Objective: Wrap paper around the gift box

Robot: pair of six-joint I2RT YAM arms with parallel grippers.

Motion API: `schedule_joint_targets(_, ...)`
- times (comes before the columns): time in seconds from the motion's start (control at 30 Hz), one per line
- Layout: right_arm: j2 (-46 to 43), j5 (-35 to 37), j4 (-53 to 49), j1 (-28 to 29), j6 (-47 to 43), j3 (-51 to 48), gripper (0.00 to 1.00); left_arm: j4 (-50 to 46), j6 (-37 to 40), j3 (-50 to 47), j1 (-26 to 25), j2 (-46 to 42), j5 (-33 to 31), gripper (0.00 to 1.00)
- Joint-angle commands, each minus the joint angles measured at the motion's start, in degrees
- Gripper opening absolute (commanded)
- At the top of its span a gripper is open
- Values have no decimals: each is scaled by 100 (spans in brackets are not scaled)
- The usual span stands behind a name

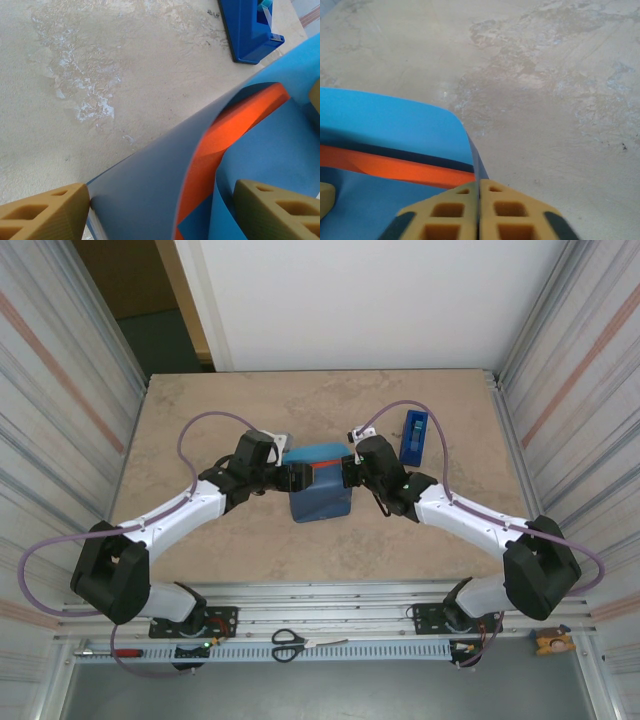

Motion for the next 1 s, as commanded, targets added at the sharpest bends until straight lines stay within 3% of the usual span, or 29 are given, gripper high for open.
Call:
schedule_joint_targets(0.0, -16, 45, -96, -30, -78, 297, 15, -408, 41, -82, -49, 26, -27, 76)
schedule_joint_targets(0.13, 34, 111, -142, -56, -97, 386, 16, -399, 47, -83, -49, 36, -19, 76)
schedule_joint_targets(0.23, 93, 75, -177, -83, -98, 443, 0, -399, 40, -79, -49, 50, -14, 76)
schedule_joint_targets(0.4, 81, 39, -213, -83, -121, 515, 0, -401, 51, -83, -49, 37, -20, 75)
schedule_joint_targets(0.6, -116, -152, -396, -100, -141, 562, 35, -408, 43, -63, -49, 28, -26, 75)
schedule_joint_targets(0.7, -245, -696, -371, -233, 4, 383, 61, -395, 39, -52, -48, 11, -20, 75)
schedule_joint_targets(0.83, -157, -1113, -356, -366, 308, 176, 72, -347, 5, -27, -49, 33, 29, 75)
schedule_joint_targets(0.97, -48, -1262, -124, -375, 462, -33, 76, -347, -38, 9, -49, 24, 40, 75)
